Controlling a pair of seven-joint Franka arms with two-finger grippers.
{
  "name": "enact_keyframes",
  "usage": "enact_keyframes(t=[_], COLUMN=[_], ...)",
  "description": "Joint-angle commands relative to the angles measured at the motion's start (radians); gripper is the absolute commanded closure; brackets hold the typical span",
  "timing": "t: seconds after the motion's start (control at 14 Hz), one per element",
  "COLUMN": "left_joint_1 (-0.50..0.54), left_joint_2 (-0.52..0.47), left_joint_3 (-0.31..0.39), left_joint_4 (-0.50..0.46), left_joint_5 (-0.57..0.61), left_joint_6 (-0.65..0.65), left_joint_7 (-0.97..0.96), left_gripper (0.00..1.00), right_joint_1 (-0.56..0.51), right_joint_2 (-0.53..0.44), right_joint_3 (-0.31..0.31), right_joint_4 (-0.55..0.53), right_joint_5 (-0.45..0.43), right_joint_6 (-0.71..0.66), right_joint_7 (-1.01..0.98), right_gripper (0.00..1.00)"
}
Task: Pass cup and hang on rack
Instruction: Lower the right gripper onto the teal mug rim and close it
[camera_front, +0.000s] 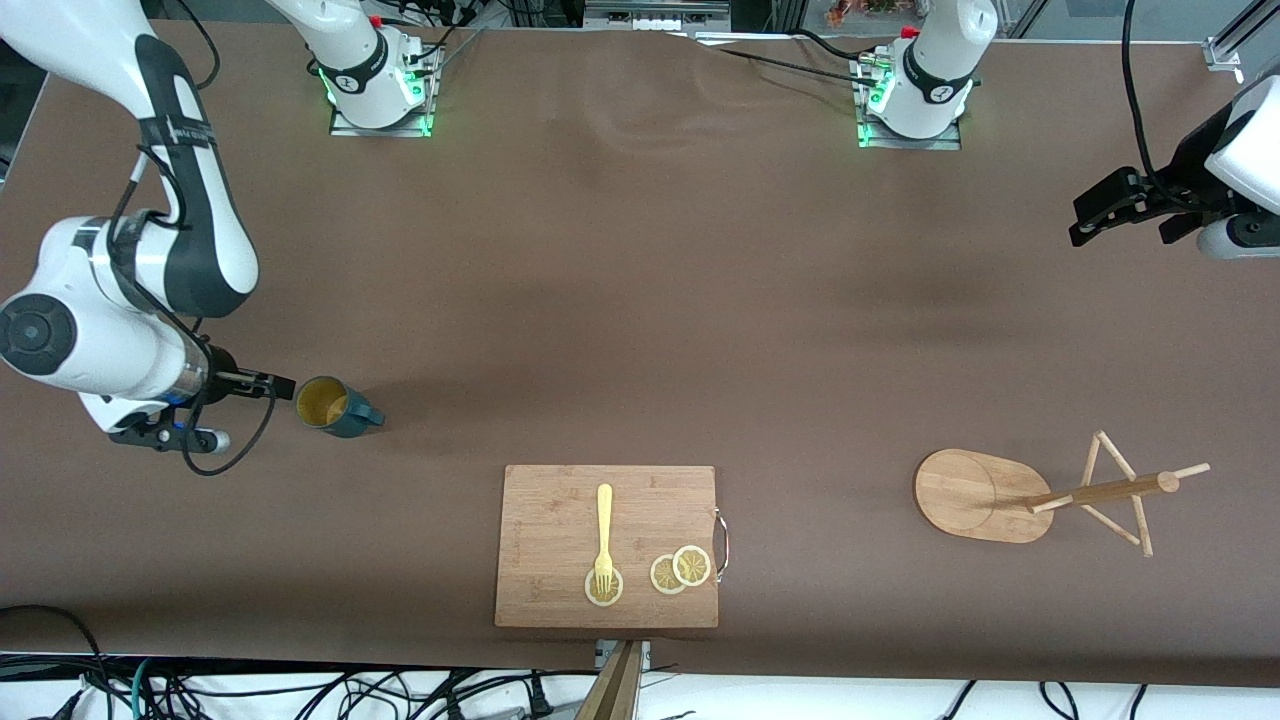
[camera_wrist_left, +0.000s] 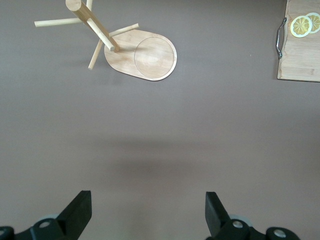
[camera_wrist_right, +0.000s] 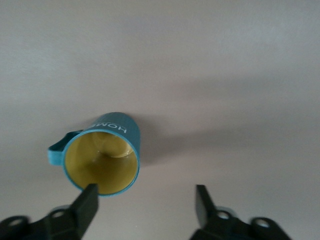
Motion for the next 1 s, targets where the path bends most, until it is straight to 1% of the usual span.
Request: enact_keyframes(t=[0.0,0.07,0.22,0.36,0.43,0.5,0.57,0.65,0.72,0.79,0.93], left_joint_1=[0.000,0.000,0.000,0.000,0.000,-0.003,-0.003,-0.003,0.000,0.003,0.006], left_joint_2=[0.012,0.012,0.012,0.012,0.012,0.012,0.012,0.012,0.012,0.012,0.013], left_joint_3=[-0.002,-0.002,-0.002,-0.002,-0.002,-0.004,-0.004,-0.004,-0.001,0.001,0.001], left_joint_4=[0.028,0.028,0.028,0.028,0.028,0.028,0.028,0.028,0.026,0.026,0.025], left_joint_5=[-0.008,-0.008,-0.008,-0.008,-0.008,-0.008,-0.008,-0.008,-0.008,-0.006,-0.006], left_joint_6=[-0.012,-0.012,-0.012,-0.012,-0.012,-0.012,-0.012,-0.012,-0.015,-0.015,-0.014], left_joint_7=[-0.001,-0.001,-0.001,-0.001,-0.001,-0.001,-0.001,-0.001,-0.001,0.001,0.001], left_gripper=[0.00,0.00,0.00,0.00,0.00,0.00,0.00,0.00,0.00,0.00,0.00], right_joint_1=[0.000,0.000,-0.001,0.002,0.000,-0.001,-0.001,0.000,0.002,0.000,0.000], right_joint_2=[0.035,0.045,0.052,0.061,0.065,0.065,0.065,0.064,0.062,0.062,0.061], right_joint_3=[0.001,0.001,0.001,0.001,0.001,0.001,0.001,0.001,0.001,0.001,0.001], right_joint_4=[-0.003,-0.014,-0.054,-0.057,-0.060,-0.072,-0.080,-0.082,-0.082,-0.080,-0.071], right_joint_5=[-0.005,0.004,0.067,0.082,0.082,0.082,0.082,0.082,0.082,0.082,0.081], right_joint_6=[0.060,0.088,0.135,0.149,0.148,0.146,0.139,0.134,0.132,0.132,0.131], right_joint_7=[0.031,0.048,0.051,0.051,0.048,0.043,0.042,0.051,0.051,0.051,0.049], right_gripper=[0.26,0.26,0.26,0.27,0.35,0.45,0.65,0.82,0.92,0.95,0.99])
